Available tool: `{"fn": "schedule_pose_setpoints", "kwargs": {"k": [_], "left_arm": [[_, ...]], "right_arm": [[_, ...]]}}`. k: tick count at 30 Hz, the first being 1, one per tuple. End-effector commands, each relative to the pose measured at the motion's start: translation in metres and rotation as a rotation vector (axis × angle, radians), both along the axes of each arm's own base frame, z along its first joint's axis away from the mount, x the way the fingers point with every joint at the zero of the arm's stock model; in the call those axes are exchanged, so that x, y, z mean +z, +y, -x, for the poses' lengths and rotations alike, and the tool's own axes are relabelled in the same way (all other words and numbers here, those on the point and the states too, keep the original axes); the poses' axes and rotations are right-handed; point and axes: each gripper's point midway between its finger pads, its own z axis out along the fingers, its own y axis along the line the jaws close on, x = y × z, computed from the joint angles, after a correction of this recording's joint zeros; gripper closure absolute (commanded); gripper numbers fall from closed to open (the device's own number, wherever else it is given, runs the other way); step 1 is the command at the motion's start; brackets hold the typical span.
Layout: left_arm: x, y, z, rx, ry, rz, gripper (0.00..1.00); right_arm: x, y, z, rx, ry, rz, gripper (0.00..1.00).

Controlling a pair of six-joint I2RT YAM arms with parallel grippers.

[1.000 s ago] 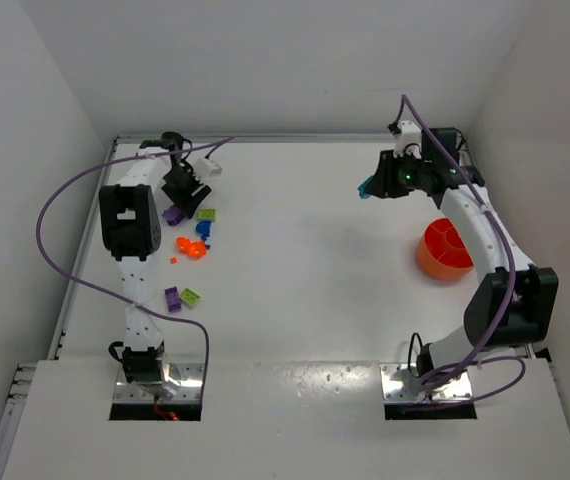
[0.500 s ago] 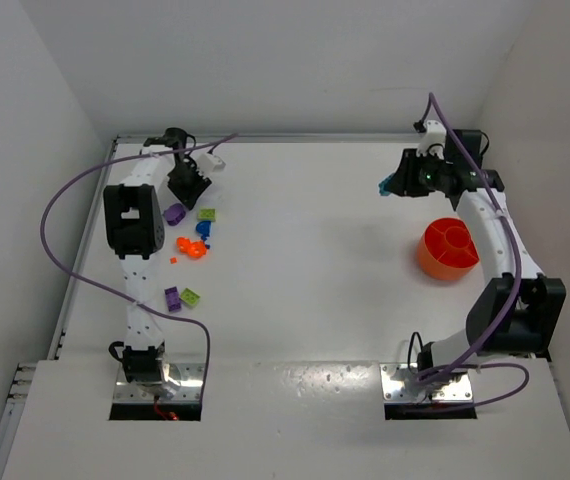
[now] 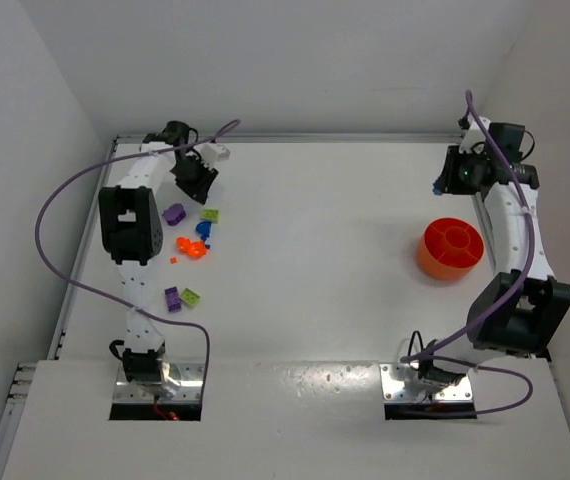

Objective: Sort the legos into containers by color

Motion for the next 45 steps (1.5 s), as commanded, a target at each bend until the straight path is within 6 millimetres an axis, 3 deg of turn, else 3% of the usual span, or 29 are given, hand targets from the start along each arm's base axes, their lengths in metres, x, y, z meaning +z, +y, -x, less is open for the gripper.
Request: {"fn": "schedule_pose_setpoints", "kwargs": {"k": [1,6,9,14,19,29,45], "left_arm": [[0.131,-0.065,0.002,-0.022,-0.228,0.177,0.95],[0.191,-0.125,0.039,-0.062,-0.282,0.278,1.00],[0.210,-0.162,0.068,-0.105,-0.255,0.349,1.00],[0.221,-0.203,0.107,-0.171,-0.147,0.473,1.00],[0.222,-0.233,0.136,-0.232,-0.098,0.493,1.00],[0.225,-0.248,0.156,-0.283,-0.074,0.478,1.00],[0.215,-0.265,0.169,-0.321,-0.051,0.443,1.00]], "right_arm": [[0.004,-0.033,0.009,-0.084,0.021,0.098,1.00],[-0.009,-0.052,0.033,-0.189,0.078,0.141,1.00],[-0.016,-0.056,0.044,-0.224,0.101,0.161,1.00],[-0.020,-0.065,0.054,-0.254,0.111,0.197,1.00],[-0.020,-0.078,0.065,-0.312,0.122,0.210,1.00],[-0.045,-0.096,0.091,-0.398,0.163,0.218,1.00],[-0.068,-0.106,0.098,-0.372,0.246,0.111,1.00]]}}
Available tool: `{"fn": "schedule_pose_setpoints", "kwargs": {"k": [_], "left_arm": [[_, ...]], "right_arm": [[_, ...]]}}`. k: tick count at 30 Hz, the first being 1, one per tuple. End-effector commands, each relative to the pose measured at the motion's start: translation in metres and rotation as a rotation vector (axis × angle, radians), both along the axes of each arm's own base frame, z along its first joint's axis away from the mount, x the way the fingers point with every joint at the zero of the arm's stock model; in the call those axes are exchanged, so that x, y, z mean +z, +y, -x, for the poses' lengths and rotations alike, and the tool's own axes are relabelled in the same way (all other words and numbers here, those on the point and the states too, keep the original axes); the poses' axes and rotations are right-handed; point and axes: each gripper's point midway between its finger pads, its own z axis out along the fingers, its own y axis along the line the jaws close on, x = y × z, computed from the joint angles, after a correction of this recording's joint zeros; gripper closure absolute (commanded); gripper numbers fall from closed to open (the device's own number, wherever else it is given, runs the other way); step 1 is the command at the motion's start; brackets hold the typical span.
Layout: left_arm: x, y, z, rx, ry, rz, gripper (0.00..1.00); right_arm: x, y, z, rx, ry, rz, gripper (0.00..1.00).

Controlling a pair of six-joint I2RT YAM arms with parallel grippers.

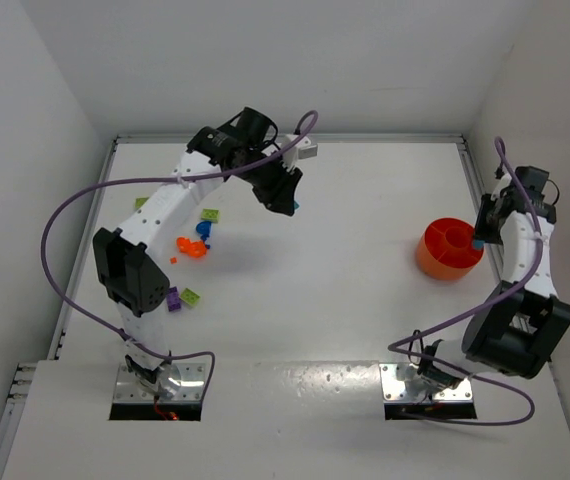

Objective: Sort the legos into containers by color

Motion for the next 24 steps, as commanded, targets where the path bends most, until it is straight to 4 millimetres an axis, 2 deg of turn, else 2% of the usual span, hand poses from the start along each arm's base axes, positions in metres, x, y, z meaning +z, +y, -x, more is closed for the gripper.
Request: {"fn": "schedule_pose_setpoints", "kwargs": {"k": [1,4,7,10,11,13,15,17,18,19,20,22,23,24], "left_arm": [[0.012,-0.007,0.002,-0.011,-0.026,0.019,1.00],[0.011,-0.009,0.003,-0.015,-0.029,0.013,1.00],[0.008,-0.010,0.002,-0.015,-0.022,0.008,1.00],[0.008,-0.013,0.005,-0.024,-0.022,0.008,1.00],[0.008,-0.013,0.005,-0.024,-0.022,0.008,1.00],[0.008,-0.013,0.005,-0.024,-0.022,0.008,1.00],[0.008,-0.013,0.005,-0.024,-0.022,0.008,1.00],[0.013,-0.014,0.006,-0.031,-0.032,0.026,1.00],[0.010,-0.014,0.007,-0.031,-0.024,0.022,1.00],[0.011,-0.015,0.008,-0.036,-0.020,0.028,1.00],[0.015,-0.015,0.010,-0.049,-0.030,0.038,1.00],[0.025,-0.015,0.015,-0.076,-0.007,0.100,1.00],[0.030,-0.018,0.019,-0.102,0.016,0.140,1.00],[0.032,-0.015,0.018,-0.103,0.025,0.158,1.00]], "right_arm": [[0.010,-0.005,-0.009,0.019,-0.033,-0.017,1.00],[0.004,-0.006,-0.007,0.032,-0.002,-0.031,0.99],[0.001,-0.008,-0.006,0.045,0.006,-0.036,0.90],[-0.001,-0.006,-0.010,0.078,-0.001,-0.043,0.73],[0.002,-0.007,-0.012,0.078,-0.009,-0.039,0.61],[0.003,-0.011,-0.013,0.077,-0.008,-0.033,0.51],[0.005,-0.011,-0.013,0.077,-0.009,-0.033,0.42],[0.010,-0.013,-0.016,0.077,-0.020,-0.026,0.37],[0.021,-0.013,-0.019,0.084,-0.046,-0.021,0.35],[0.024,-0.011,-0.020,0.101,-0.049,-0.026,0.35],[0.035,-0.008,-0.021,0.112,-0.079,-0.025,0.35],[0.055,0.011,-0.028,0.178,-0.148,-0.090,0.35],[0.069,0.037,-0.034,0.278,-0.213,-0.157,0.35],[0.078,0.051,-0.036,0.324,-0.244,-0.195,0.35]]}}
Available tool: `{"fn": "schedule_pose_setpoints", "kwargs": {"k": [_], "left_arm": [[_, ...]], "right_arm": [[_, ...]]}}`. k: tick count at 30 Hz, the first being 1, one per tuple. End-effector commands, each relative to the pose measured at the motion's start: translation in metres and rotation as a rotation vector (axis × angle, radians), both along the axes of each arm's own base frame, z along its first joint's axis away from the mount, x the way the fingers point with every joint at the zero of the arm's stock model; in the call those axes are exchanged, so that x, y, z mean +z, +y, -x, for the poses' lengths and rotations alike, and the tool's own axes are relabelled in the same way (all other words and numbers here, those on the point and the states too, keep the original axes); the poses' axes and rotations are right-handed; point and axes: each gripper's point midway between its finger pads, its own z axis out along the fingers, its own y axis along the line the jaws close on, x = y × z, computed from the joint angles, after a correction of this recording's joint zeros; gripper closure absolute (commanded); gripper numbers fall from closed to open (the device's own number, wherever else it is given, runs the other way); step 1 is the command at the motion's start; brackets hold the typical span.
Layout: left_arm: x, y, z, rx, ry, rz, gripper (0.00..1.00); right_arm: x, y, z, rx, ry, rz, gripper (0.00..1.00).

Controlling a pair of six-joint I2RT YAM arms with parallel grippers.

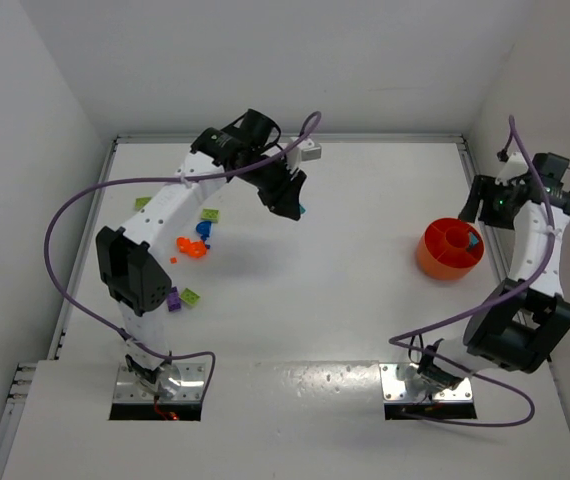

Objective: Sort the legos into containers by color

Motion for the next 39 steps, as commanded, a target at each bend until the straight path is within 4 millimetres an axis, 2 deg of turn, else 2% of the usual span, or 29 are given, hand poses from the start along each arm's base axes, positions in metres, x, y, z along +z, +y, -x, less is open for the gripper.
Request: {"fn": "schedule_pose_setpoints", "kwargs": {"k": [1,2,3,4,5,6,7,10,11,12,14,15,17,19,20,23,24,27,30,34,39], "left_arm": [[0.036,-0.004,0.015,-0.073,0.000,0.134,1.00],[0.038,-0.003,0.015,-0.087,-0.002,0.151,1.00],[0.042,-0.003,0.021,-0.109,0.031,0.184,1.00],[0.047,-0.003,0.028,-0.138,0.030,0.203,1.00],[0.051,-0.004,0.035,-0.173,0.067,0.250,1.00],[0.050,-0.002,0.039,-0.188,0.095,0.270,1.00],[0.055,-0.003,0.046,-0.220,0.100,0.302,1.00],[0.061,-0.003,0.077,-0.339,0.140,0.373,1.00],[0.059,-0.003,0.084,-0.369,0.127,0.368,1.00],[0.061,-0.007,0.096,-0.404,0.117,0.369,1.00],[0.059,-0.009,0.106,-0.432,0.106,0.352,1.00],[0.059,-0.010,0.111,-0.439,0.103,0.344,1.00],[0.057,-0.012,0.112,-0.446,0.089,0.331,1.00],[0.061,-0.015,0.113,-0.455,0.071,0.339,1.00],[0.061,-0.015,0.114,-0.449,0.080,0.338,1.00],[0.062,-0.017,0.114,-0.445,0.095,0.351,1.00],[0.060,-0.017,0.116,-0.450,0.111,0.359,1.00],[0.061,-0.019,0.118,-0.454,0.137,0.374,1.00],[0.056,-0.018,0.120,-0.455,0.160,0.375,1.00],[0.054,-0.018,0.122,-0.451,0.183,0.377,1.00],[0.055,-0.016,0.117,-0.434,0.206,0.394,1.00]], "right_arm": [[0.062,0.071,-0.015,0.266,-0.228,-0.224,0.35],[0.069,0.086,-0.015,0.335,-0.263,-0.287,0.35],[0.066,0.100,-0.013,0.385,-0.268,-0.362,0.35],[0.073,0.128,-0.006,0.483,-0.296,-0.505,0.35],[0.077,0.140,-0.005,0.531,-0.311,-0.560,0.35],[0.072,0.149,-0.004,0.559,-0.301,-0.624,0.35],[0.081,0.161,-0.002,0.605,-0.330,-0.699,0.35],[0.088,0.186,0.000,0.675,-0.346,-0.819,0.35],[0.090,0.191,-0.004,0.704,-0.358,-0.831,0.35],[0.091,0.206,-0.002,0.745,-0.342,-0.879,0.35],[0.094,0.222,-0.006,0.790,-0.319,-0.908,0.35],[0.096,0.240,-0.004,0.836,-0.292,-0.926,0.35],[0.099,0.267,-0.003,0.898,-0.252,-0.956,0.36],[0.099,0.283,-0.002,0.944,-0.231,-0.968,0.37],[0.101,0.300,0.004,0.995,-0.217,-0.975,0.37],[0.107,0.321,0.006,1.076,-0.243,-0.948,0.43],[0.107,0.333,0.014,1.101,-0.223,-0.964,0.44],[0.117,0.353,0.025,1.176,-0.267,-0.961,0.46],[0.127,0.365,0.038,1.256,-0.323,-0.948,0.46],[0.126,0.378,0.052,1.321,-0.318,-0.942,0.37],[0.127,0.393,0.067,1.400,-0.327,-0.877,0.35]]}}
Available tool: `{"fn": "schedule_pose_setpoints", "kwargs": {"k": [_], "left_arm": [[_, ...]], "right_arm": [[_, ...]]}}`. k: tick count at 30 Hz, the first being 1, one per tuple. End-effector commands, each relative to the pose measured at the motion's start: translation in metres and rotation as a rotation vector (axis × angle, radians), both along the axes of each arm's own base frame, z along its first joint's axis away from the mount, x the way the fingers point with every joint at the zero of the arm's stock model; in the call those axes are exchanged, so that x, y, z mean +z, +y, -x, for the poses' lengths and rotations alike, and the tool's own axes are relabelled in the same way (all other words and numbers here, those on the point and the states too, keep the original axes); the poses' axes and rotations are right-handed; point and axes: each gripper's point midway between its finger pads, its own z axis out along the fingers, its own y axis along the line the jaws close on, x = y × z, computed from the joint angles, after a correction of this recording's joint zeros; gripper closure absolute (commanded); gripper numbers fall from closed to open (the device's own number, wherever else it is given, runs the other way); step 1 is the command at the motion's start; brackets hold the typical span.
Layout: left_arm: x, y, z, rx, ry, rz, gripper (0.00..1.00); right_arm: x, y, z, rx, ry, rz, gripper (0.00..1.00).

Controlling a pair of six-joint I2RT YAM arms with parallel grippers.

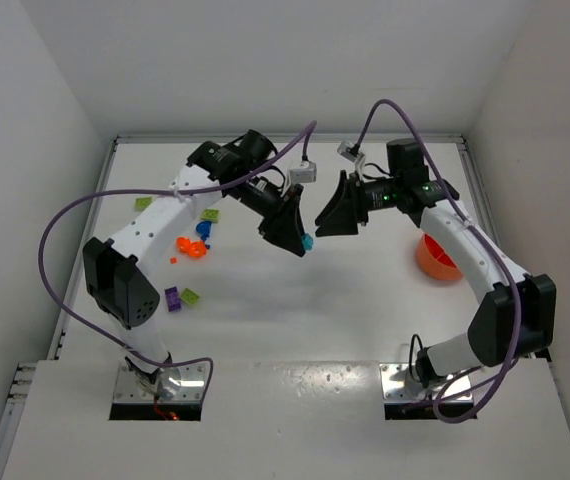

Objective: Sort the legos into containers by color

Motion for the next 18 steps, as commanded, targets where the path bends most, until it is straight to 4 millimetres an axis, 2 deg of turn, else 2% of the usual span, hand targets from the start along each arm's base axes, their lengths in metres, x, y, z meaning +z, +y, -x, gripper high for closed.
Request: {"fn": "schedule_pose_setpoints", "kwargs": {"k": [1,5,12,18], "left_arm": [[0.015,0.001,0.001,-0.016,0.017,0.075,1.00],[0.012,0.000,0.000,-0.019,0.017,0.074,1.00],[0.007,0.002,0.004,-0.024,0.046,0.064,1.00],[0.004,0.006,-0.002,-0.012,0.037,0.066,1.00]], "right_arm": [[0.018,0.008,0.009,0.052,-0.149,-0.007,0.35],[0.013,0.014,0.024,0.093,-0.138,0.022,0.30],[0.022,0.020,0.029,0.119,-0.179,0.021,0.28],[0.023,0.024,0.035,0.142,-0.186,0.022,0.28]]}}
